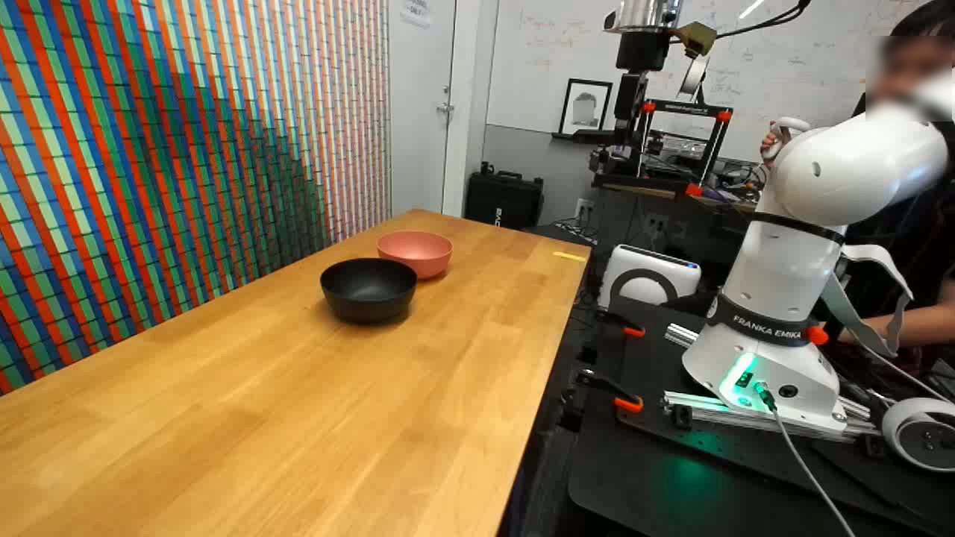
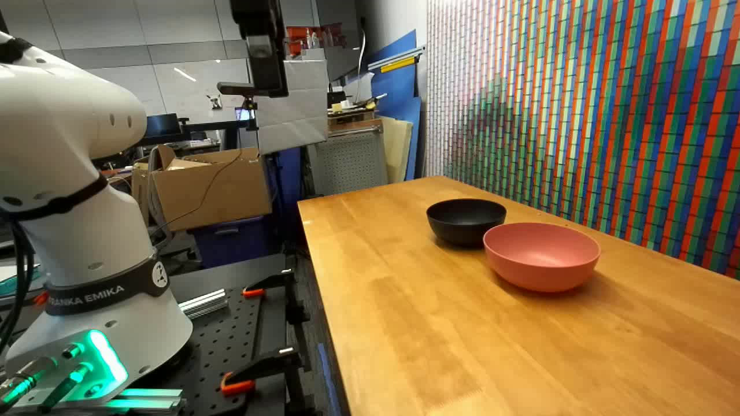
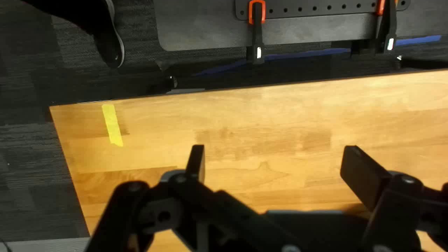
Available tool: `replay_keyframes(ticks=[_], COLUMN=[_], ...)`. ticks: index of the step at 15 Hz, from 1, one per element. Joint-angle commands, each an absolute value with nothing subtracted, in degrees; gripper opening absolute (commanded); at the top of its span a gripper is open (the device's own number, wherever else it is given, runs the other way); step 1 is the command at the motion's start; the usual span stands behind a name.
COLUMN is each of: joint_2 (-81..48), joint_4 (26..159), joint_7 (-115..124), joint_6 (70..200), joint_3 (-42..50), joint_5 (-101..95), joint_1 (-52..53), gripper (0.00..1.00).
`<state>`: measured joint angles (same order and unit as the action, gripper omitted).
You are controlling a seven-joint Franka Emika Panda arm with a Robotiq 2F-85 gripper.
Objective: Put the black bowl in the peach bowl
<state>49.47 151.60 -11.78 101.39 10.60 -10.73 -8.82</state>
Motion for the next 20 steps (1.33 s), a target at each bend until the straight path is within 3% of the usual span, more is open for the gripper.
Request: replay_keyframes(ticks=[1, 9, 15, 20], joint_2=[49.5, 48.4, 39.2, 23.2], joint_4=[151.4, 150.9, 148.3, 143.3], joint_7=[-11.5, -11.7, -9.4, -4.9], joint_6=[101.3, 103.6, 119.8, 133.8], joint_3=[10.9, 10.6, 3.6, -3.7], joint_5=[-10.9, -9.3, -2.6, -0.3], joint_1=[-8.4, -6.6, 2.9, 7.7], gripper=[1.0, 1.0, 1.0, 1.0])
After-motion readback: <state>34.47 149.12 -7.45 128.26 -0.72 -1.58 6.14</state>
